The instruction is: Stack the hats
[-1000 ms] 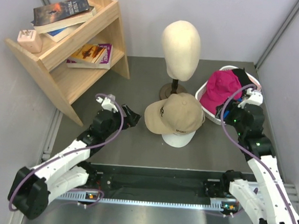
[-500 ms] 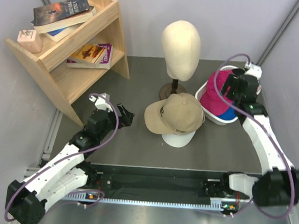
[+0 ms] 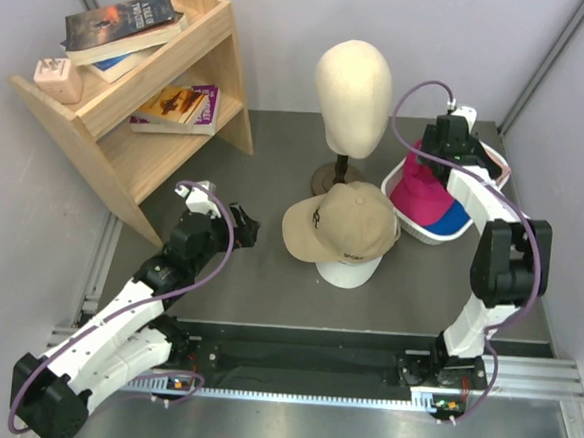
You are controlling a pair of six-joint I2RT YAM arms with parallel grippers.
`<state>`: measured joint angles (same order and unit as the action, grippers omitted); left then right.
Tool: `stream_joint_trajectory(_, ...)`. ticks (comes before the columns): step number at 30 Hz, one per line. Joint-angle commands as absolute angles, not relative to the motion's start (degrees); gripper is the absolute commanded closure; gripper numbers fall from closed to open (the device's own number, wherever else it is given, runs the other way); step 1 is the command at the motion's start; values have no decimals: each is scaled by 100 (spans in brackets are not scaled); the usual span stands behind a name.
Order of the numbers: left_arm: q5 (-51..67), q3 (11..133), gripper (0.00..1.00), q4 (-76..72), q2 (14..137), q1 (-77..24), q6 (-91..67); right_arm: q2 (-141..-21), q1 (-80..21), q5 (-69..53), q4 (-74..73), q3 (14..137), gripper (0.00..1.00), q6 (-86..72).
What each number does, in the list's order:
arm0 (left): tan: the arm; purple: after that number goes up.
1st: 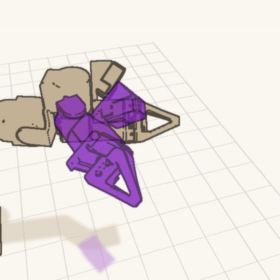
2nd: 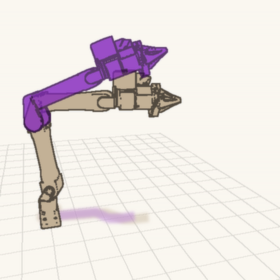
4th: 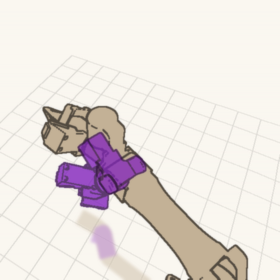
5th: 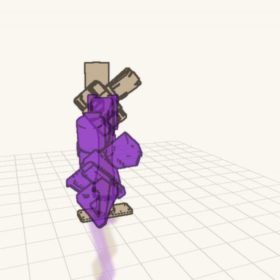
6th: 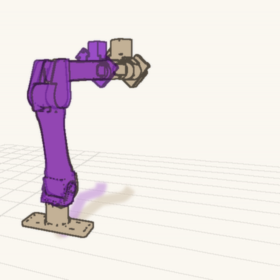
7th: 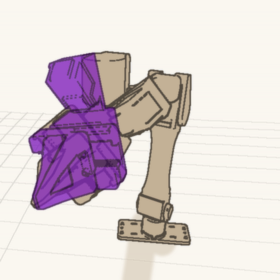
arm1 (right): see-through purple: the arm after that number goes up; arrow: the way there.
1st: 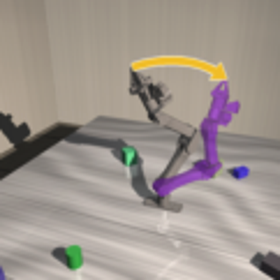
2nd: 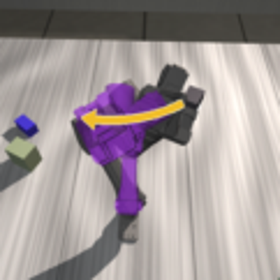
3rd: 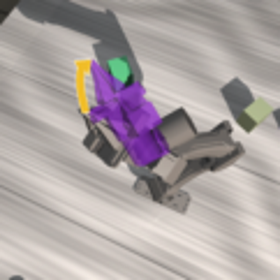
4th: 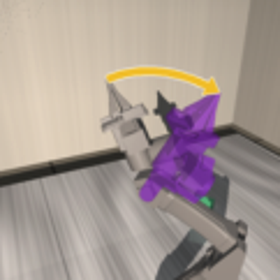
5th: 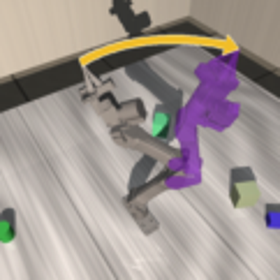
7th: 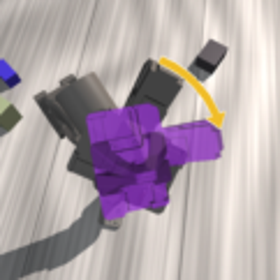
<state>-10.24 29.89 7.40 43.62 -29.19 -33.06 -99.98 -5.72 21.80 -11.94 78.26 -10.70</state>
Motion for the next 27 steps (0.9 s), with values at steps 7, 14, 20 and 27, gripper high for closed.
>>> stream_joint_trajectory(7,-1239,3287,1,888,4105,-2900,-3015,-10293,-422,2470,-1266,8244,67,-1195)
stream_joint_trajectory(14,-1301,3348,1,984,4017,-2900,-2962,-9362,-413,2654,-1529,8182,91,-1011)
stream_joint_trajectory(20,-1257,3349,1,941,4016,-2900,-2953,-8026,-431,2716,-1854,8086,100,-844)
stream_joint_trajectory(27,-906,3454,1,687,4113,-2900,-3006,-6533,-676,2488,-2074,7972,100,-993)
